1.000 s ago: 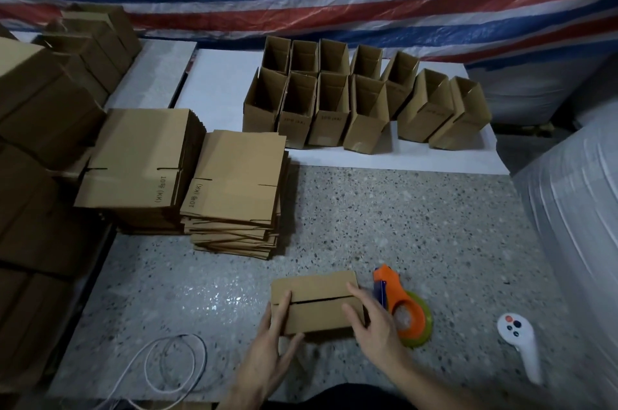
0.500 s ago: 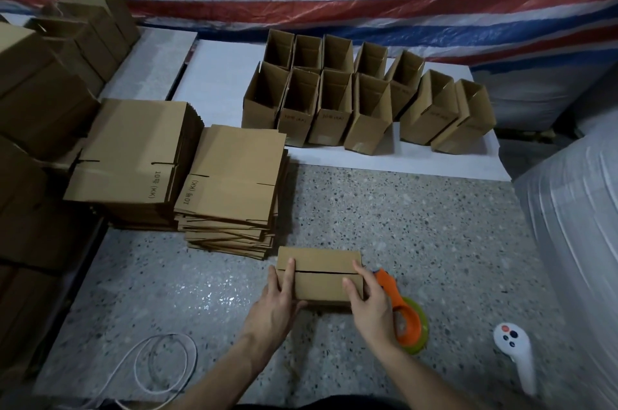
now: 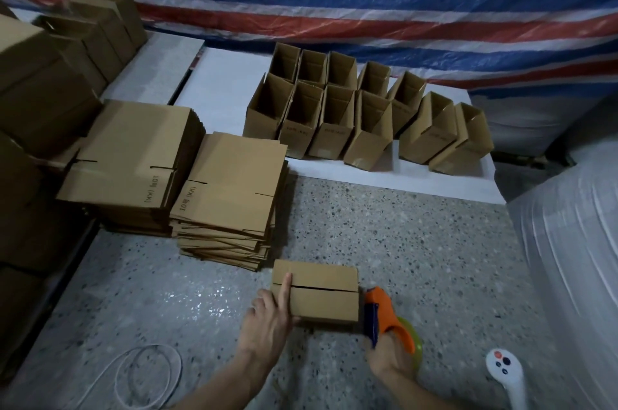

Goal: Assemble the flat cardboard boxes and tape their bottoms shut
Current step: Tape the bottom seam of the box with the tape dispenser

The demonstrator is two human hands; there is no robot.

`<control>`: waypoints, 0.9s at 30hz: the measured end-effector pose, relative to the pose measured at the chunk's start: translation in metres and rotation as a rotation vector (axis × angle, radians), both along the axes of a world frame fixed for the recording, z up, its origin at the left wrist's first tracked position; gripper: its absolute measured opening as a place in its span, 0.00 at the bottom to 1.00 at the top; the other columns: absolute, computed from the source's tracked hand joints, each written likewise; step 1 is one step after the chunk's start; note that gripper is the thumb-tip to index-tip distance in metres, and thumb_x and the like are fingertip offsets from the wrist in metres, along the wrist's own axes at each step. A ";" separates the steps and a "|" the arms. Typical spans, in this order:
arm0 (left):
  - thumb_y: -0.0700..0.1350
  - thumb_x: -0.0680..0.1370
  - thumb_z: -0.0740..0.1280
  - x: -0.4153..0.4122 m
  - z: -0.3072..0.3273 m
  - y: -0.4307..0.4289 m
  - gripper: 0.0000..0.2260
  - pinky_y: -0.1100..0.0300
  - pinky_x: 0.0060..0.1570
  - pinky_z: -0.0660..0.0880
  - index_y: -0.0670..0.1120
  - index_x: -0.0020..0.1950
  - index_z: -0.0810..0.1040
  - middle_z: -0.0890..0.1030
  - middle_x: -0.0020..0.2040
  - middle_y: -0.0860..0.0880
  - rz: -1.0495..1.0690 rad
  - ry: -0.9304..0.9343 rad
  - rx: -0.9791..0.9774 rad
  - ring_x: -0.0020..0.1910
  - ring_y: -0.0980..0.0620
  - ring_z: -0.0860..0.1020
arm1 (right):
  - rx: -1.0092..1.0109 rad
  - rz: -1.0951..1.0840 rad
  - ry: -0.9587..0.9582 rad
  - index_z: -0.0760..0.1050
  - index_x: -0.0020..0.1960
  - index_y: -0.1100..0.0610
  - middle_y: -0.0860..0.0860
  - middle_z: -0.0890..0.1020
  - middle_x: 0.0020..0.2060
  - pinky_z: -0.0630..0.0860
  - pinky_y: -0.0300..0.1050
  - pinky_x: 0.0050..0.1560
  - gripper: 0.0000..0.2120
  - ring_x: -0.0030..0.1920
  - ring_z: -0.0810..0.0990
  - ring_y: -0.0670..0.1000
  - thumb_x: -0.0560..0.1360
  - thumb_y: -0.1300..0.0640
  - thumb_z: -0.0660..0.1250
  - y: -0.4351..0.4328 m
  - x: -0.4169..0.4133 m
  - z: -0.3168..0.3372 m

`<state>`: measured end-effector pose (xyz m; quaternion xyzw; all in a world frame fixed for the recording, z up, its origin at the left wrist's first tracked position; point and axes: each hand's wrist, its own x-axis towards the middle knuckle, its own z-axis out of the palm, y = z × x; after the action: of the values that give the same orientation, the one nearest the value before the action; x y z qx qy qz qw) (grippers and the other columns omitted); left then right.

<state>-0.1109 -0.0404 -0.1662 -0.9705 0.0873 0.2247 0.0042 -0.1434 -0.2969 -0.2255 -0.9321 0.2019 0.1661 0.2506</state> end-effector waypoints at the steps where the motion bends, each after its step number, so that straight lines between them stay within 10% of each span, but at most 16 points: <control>1: 0.64 0.83 0.49 -0.001 0.001 0.002 0.38 0.52 0.58 0.75 0.48 0.74 0.24 0.68 0.67 0.39 0.017 0.005 -0.034 0.60 0.44 0.73 | 0.013 -0.009 0.082 0.67 0.72 0.48 0.50 0.81 0.49 0.78 0.47 0.51 0.23 0.49 0.81 0.51 0.79 0.54 0.66 -0.001 0.002 0.000; 6: 0.65 0.82 0.50 0.000 0.005 0.009 0.37 0.51 0.57 0.75 0.56 0.75 0.24 0.67 0.68 0.44 0.106 0.069 -0.247 0.62 0.46 0.73 | 0.291 -0.117 0.072 0.79 0.56 0.58 0.54 0.85 0.47 0.77 0.53 0.56 0.14 0.50 0.83 0.57 0.79 0.47 0.68 -0.043 0.011 0.035; 11: 0.60 0.84 0.47 -0.001 0.013 0.016 0.29 0.49 0.62 0.74 0.67 0.72 0.26 0.70 0.66 0.43 0.216 0.134 -0.479 0.60 0.47 0.74 | 0.569 -0.192 -0.162 0.83 0.39 0.62 0.63 0.82 0.32 0.71 0.49 0.36 0.09 0.33 0.81 0.61 0.72 0.56 0.74 -0.060 0.036 0.115; 19: 0.60 0.85 0.48 -0.006 0.009 0.017 0.26 0.49 0.55 0.75 0.67 0.78 0.35 0.73 0.62 0.43 0.252 0.098 -0.485 0.59 0.43 0.75 | 0.816 0.291 -0.103 0.81 0.30 0.56 0.52 0.76 0.23 0.63 0.37 0.26 0.13 0.23 0.72 0.49 0.68 0.48 0.72 0.015 0.108 0.183; 27: 0.58 0.79 0.60 -0.002 -0.026 0.032 0.14 0.57 0.71 0.65 0.63 0.62 0.80 0.72 0.68 0.53 0.569 0.206 -1.193 0.69 0.55 0.71 | 0.496 0.628 0.131 0.75 0.27 0.52 0.46 0.76 0.22 0.65 0.39 0.30 0.20 0.25 0.72 0.43 0.65 0.37 0.70 0.067 0.146 0.151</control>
<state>-0.1134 -0.0085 -0.1925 -0.7652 -0.0628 0.2219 -0.6011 0.0028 -0.2297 -0.0742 -0.8472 -0.1235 0.3372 0.3915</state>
